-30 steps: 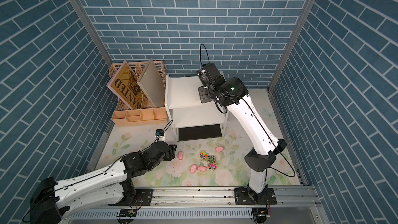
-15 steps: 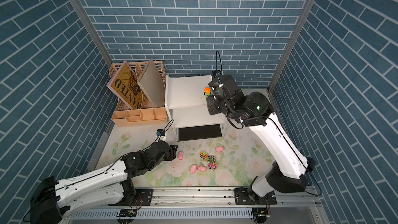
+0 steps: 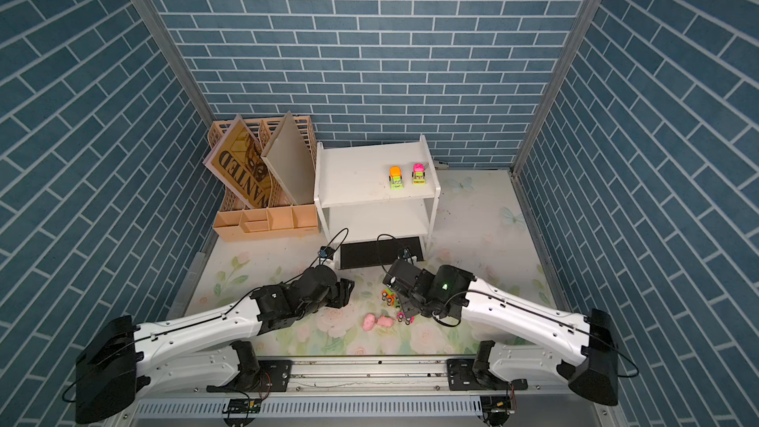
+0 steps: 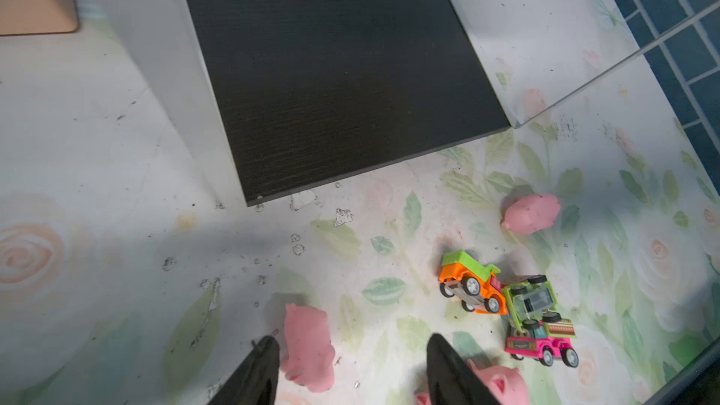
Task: Organize plastic toys on shelves
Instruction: Adjust the plastic toy at the center of the board.
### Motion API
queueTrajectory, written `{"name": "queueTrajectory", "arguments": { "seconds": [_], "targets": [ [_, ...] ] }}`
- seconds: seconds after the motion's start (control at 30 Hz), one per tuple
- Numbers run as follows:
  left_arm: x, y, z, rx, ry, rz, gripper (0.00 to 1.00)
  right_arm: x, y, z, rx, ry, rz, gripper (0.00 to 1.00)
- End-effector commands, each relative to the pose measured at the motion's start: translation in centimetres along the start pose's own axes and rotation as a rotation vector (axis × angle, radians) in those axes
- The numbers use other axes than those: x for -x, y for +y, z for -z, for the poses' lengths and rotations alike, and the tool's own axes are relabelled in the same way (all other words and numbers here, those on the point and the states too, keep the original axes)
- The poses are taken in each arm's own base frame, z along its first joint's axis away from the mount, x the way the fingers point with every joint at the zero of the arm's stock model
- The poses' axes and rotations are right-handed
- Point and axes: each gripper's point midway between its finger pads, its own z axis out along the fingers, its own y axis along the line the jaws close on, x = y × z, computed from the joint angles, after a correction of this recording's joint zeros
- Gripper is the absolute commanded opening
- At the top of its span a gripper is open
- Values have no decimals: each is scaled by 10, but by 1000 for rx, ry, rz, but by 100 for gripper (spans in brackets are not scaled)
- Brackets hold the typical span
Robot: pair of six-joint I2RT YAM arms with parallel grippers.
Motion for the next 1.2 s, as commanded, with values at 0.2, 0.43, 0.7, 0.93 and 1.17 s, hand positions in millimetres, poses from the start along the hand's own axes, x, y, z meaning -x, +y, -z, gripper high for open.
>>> {"name": "queueTrajectory", "arguments": {
  "seconds": [0.2, 0.43, 0.7, 0.93, 1.17],
  "targets": [
    [-4, -19, -6, -56, 17, -24, 63, -31, 16, -55, 92, 34, -75, 35],
    [-2, -20, -5, -55, 14, -27, 63, -43, 11, -79, 57, 81, -71, 35],
    [-5, -15, -4, -42, 19, -31, 63, -71, 7, -82, 28, 149, -56, 37],
    [-7, -14, -6, -38, 25, -32, 63, -92, 14, -88, 21, 194, -43, 39],
    [-7, -13, -4, -35, 26, -36, 63, -56, 24, -63, 51, 87, -91, 40]
  ]
}}
